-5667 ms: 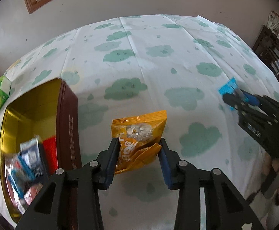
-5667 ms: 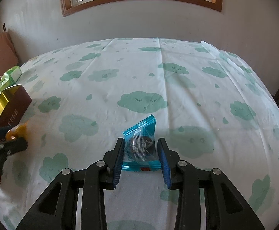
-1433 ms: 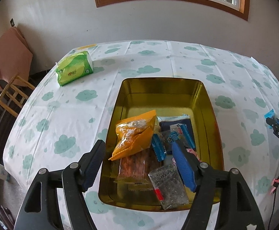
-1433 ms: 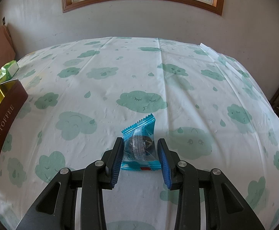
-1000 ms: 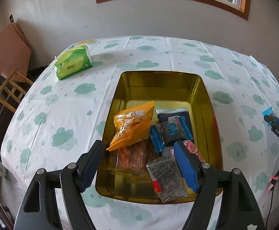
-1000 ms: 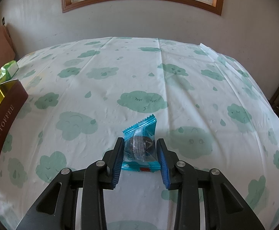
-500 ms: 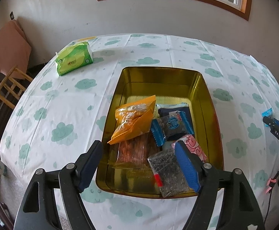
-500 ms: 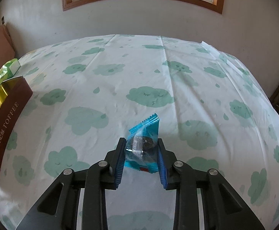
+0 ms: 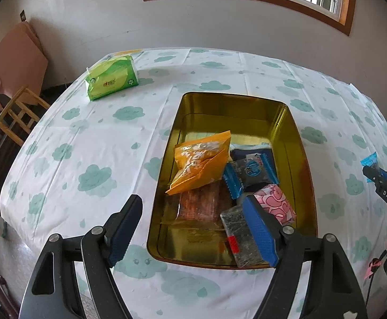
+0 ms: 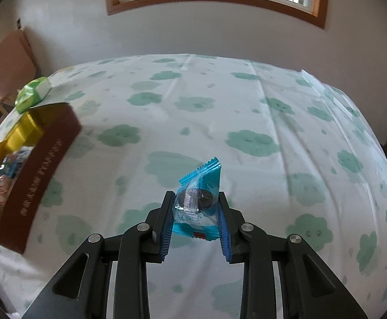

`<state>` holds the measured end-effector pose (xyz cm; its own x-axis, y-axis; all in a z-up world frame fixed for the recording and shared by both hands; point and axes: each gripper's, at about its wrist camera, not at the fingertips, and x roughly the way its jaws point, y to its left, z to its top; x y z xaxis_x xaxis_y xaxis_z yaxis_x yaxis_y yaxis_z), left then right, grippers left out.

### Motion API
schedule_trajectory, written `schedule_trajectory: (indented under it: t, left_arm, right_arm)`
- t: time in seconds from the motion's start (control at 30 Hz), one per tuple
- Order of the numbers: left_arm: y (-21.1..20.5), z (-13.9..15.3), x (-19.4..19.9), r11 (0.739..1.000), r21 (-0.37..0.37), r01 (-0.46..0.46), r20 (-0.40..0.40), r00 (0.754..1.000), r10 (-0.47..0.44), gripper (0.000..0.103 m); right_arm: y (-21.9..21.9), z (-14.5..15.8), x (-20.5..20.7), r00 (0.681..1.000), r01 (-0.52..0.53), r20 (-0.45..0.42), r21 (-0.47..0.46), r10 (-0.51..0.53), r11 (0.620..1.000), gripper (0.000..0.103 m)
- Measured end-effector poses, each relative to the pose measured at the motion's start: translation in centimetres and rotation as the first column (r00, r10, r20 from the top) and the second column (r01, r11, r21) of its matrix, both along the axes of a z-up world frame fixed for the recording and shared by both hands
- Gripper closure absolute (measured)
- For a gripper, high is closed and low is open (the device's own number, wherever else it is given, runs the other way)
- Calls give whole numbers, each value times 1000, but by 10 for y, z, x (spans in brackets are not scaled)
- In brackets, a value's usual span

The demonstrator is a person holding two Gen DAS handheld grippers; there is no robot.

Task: Organize snacks
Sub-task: 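Carry the teal-wrapped candy into the gold tin and open the right tool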

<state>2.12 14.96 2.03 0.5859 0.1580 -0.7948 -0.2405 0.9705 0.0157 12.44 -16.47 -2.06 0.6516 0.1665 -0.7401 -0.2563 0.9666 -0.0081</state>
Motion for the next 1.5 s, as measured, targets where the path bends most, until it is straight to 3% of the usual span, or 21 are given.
schedule_trajectory:
  t: [0.3,0.43,1.03,1.23,1.5]
  left_arm:
    - [15,-2,-7,999,-17,-29,4,1000,29,28]
    - [23,-3,-10,999,-23,-44,6,999,44,23]
    - [66,-10,-30,991,-31,-132,-2,991,132,23]
    - [76,-14,-34,989,-24,-148,-12,989,148,22]
    - [83,-18,-36,987,-17,-163,-22,986,162,22]
  right_arm:
    - [51,18,-19,995,-103,9,16,103,995,72]
    - [73,26,-28,989,-150,19,26,149,988,72]
    - [180,43,-67,929,-371,34,51,369,927,72]
    - [203,36,-66,917,-398,18,52,398,916,72]
    - [220,25,-49,925,-378,-3,46,379,925,72]
